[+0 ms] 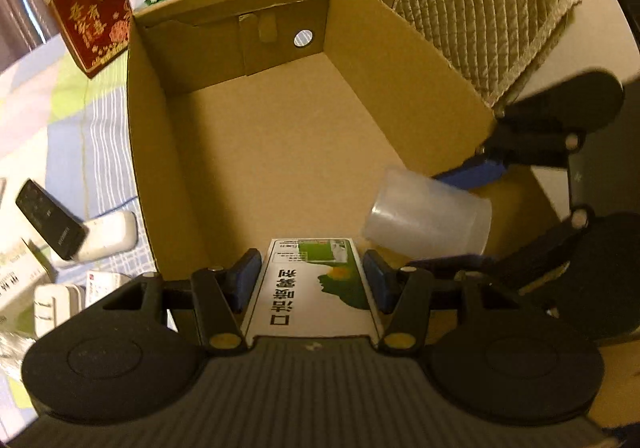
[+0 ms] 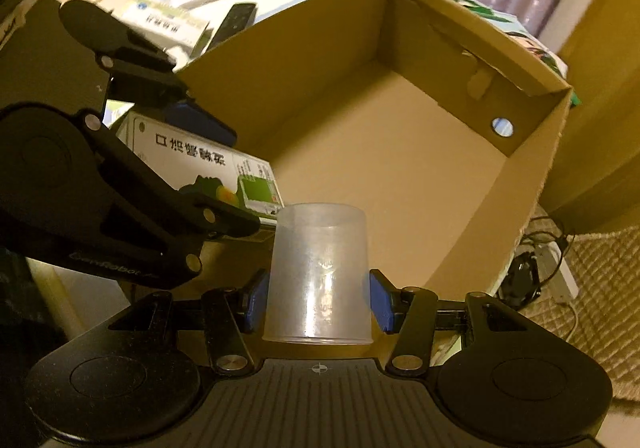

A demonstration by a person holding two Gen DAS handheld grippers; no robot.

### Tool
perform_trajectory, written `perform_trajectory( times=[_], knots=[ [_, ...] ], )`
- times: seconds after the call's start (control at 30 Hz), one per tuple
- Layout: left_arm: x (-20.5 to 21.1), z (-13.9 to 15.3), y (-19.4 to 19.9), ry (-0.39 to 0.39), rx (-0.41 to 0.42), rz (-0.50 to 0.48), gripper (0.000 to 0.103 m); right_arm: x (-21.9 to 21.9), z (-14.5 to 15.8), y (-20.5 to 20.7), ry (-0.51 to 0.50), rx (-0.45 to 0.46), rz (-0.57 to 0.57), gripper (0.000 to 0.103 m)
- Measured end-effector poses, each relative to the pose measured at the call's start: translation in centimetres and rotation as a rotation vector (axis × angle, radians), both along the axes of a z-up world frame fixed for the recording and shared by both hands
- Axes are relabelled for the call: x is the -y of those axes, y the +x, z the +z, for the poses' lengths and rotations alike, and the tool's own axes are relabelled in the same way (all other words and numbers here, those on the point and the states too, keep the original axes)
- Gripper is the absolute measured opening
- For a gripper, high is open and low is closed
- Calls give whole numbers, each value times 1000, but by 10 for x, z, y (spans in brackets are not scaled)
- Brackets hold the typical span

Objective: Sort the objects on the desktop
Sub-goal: 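Carry the cup with the right gripper while the left carries the spray box over the cardboard box, then open the right gripper to drop the cup while the left releases the spray box into the cardboard box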

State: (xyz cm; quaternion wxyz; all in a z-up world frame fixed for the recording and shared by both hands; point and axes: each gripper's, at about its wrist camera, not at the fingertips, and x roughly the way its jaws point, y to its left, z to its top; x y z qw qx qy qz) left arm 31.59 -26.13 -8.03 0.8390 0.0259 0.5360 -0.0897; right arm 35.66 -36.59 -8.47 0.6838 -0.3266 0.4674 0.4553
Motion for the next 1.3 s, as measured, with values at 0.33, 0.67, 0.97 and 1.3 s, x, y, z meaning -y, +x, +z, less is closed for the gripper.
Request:
perform_trajectory(
  times=[0.33, 0.67, 0.97, 1.3],
  knots=[
    [1, -1, 4, 28, 2, -2, 52, 0, 0, 5, -31, -17, 30, 52],
    [-2, 2, 4, 20, 10, 15, 55, 2, 5, 10, -16, -67, 26, 52],
    [-5, 5, 2, 17, 13, 22, 65, 6, 11, 3, -11, -98, 22, 52],
    [-4, 16, -6, 25, 28, 7, 81, 11, 28, -7, 25, -72, -15, 90]
  ],
)
